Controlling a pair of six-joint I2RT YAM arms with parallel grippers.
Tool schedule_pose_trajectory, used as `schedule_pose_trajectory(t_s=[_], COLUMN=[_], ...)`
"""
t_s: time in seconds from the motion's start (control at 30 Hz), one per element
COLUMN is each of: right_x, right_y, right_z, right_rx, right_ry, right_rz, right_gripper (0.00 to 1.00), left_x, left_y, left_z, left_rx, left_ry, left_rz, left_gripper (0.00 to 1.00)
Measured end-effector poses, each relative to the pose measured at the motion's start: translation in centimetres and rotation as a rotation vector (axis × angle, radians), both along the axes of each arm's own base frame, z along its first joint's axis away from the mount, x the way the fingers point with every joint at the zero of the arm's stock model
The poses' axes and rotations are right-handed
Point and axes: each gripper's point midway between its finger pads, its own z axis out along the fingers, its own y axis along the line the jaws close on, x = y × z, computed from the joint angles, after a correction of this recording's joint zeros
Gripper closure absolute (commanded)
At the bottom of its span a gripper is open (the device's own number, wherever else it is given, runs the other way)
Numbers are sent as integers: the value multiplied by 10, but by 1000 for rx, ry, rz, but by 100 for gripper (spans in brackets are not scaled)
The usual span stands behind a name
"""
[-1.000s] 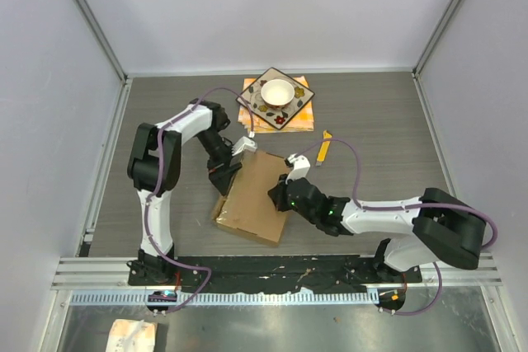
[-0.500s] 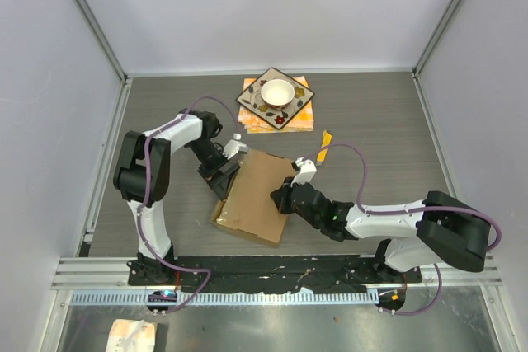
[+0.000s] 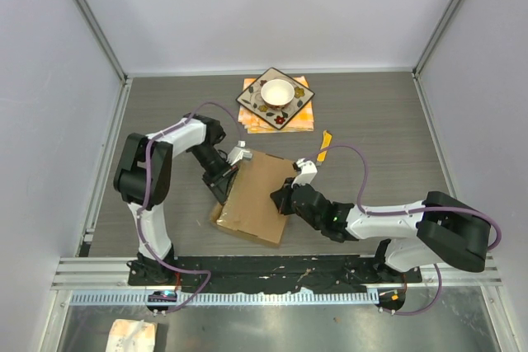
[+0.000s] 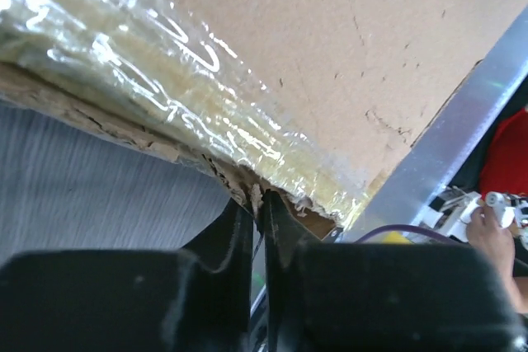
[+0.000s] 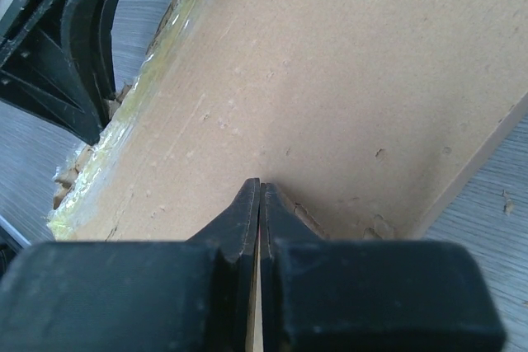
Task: Unpack the express box
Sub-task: Open the express box at the center of the board.
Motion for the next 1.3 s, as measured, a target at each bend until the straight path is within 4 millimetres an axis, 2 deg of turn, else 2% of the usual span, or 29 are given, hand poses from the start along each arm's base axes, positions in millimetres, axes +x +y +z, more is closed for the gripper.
schedule_pose_trajectory(t_s=[0.23,0.47,0.57,0.67,0.73,0.8,0.87,0.93,0.97,1.03,1.07,1.1,1.13,1.17,1.23,1.27,1.3], right_x=[-2,-3,-5,-11,-17,-21,-21,-20,-19,-19,-19,-19,-19,-19,-19,-19,-19], right_y=[0,-1,-6,-15,-25,-34,-40,-43,-44,-45,-46,-47,-49,-51,-56,-59,-61], right_z=[-1,0,2,3,5,7,12,20,24,33,37,43,49,58,78,87,99], right_rx=[-6,-10,-9,-3,0,-3,-4,1,7,14,16,18,20,25,22,21,7], right_ry=[2,4,2,-7,-22,-38,-61,-86,-98,-124,-140,-158,-180,-207,-278,-309,-349], right_rz=[3,4,3,2,0,-1,-4,-8,-8,-3,2,9,15,22,42,48,60], right_gripper=[99,99,99,99,99,99,99,97,95,83,70,63,55,42,30,10,10], left_x=[-8,-10,-6,12,33,61,92,109,110,102,93,85,76,67,52,48,45], left_y=[-10,-9,-1,8,10,5,-7,-20,-24,-35,-39,-42,-44,-46,-45,-43,-42], left_z=[2,1,0,7,28,59,101,144,158,184,190,194,195,193,185,180,175], left_rx=[-65,-50,22,97,126,124,84,29,10,-27,-34,-39,-38,-35,-17,-8,-2], left_ry=[87,119,78,-47,-160,-299,-469,-616,-664,-746,-767,-780,-786,-781,-747,-729,-712], left_rz=[-31,-27,-12,-11,-17,-18,-10,-9,-15,-53,-76,-99,-121,-142,-174,-180,-184], left_gripper=[100,100,100,100,100,100,100,100,100,100,100,100,100,100,100,100,100])
